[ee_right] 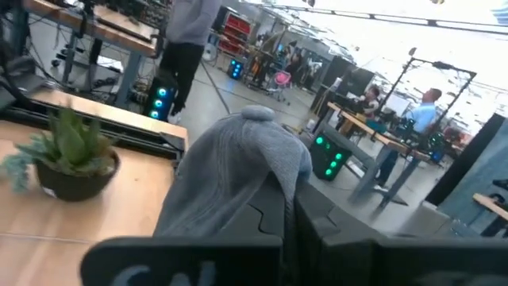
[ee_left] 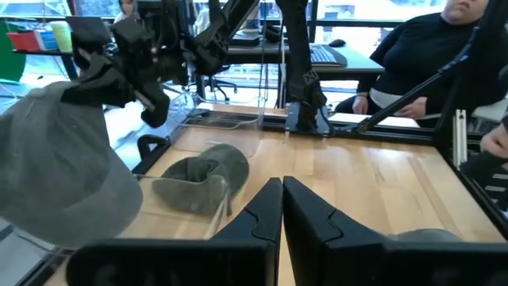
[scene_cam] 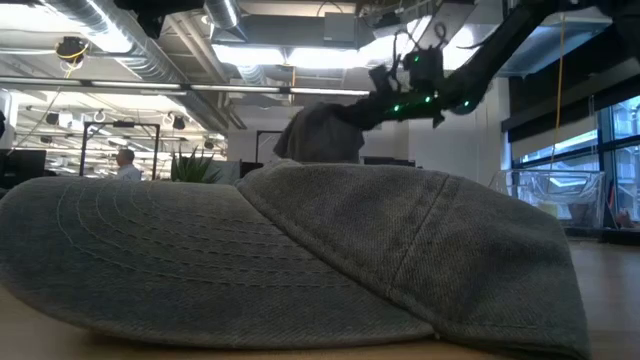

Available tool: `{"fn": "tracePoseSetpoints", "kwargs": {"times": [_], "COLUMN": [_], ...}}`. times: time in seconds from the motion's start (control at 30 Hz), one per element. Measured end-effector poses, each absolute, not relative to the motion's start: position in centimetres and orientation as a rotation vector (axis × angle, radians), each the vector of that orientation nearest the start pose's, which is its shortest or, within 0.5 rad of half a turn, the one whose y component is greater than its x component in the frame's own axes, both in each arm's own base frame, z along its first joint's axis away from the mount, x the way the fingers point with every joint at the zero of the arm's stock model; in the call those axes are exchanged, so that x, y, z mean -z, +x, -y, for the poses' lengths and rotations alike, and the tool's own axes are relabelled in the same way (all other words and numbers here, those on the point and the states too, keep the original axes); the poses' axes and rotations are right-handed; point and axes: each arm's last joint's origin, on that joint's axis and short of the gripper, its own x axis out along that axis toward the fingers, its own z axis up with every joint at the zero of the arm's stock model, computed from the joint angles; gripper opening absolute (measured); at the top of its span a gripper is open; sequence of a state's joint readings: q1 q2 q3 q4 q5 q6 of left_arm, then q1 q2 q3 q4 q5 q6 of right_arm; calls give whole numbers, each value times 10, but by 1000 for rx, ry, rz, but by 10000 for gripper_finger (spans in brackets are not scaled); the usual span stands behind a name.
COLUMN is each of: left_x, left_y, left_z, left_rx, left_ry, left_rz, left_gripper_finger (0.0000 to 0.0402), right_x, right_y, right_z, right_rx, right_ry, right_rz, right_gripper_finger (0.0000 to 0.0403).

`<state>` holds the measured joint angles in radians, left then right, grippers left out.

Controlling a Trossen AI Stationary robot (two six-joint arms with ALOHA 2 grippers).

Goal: Pick & Place hat
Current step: Put the right gray cap into the left transparent bin

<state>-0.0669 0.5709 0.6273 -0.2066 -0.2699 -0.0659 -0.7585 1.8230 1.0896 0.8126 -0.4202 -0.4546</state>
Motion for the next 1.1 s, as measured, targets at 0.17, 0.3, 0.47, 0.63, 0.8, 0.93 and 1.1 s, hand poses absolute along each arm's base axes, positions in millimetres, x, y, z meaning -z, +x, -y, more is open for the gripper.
{"fn": "tracePoseSetpoints", "kwargs": {"times": [0.17, 0.3, 0.47, 0.63, 0.8, 0.93, 1.1], "left_x": [-305, -305, -305, -305, -305, -305, -305], "left_y": [134, 134, 134, 134, 134, 134, 134], "left_z": [1, 1, 1, 1, 1, 1, 1], "left_rx": [-209, -209, -210, -210, -210, -210, -210], "left_ry": [-39, -39, -38, -38, -39, -40, -41], "left_rz": [-149, -149, -149, -149, -149, -149, -148], "left_gripper_finger": [5, 2, 6, 6, 2, 6, 10], "right_x": [-240, -238, -231, -229, -229, -227, -230], "right_y": [306, 305, 303, 303, 302, 303, 298], "right_z": [273, 273, 271, 270, 271, 271, 268], "right_rx": [349, 346, 343, 340, 341, 339, 392], "right_ry": [-496, -492, -468, -470, -461, -414, -328], "right_rz": [-8, -14, -39, -46, -45, -48, -139], "right_gripper_finger": [2, 2, 4, 32, 89, 142, 196]}}
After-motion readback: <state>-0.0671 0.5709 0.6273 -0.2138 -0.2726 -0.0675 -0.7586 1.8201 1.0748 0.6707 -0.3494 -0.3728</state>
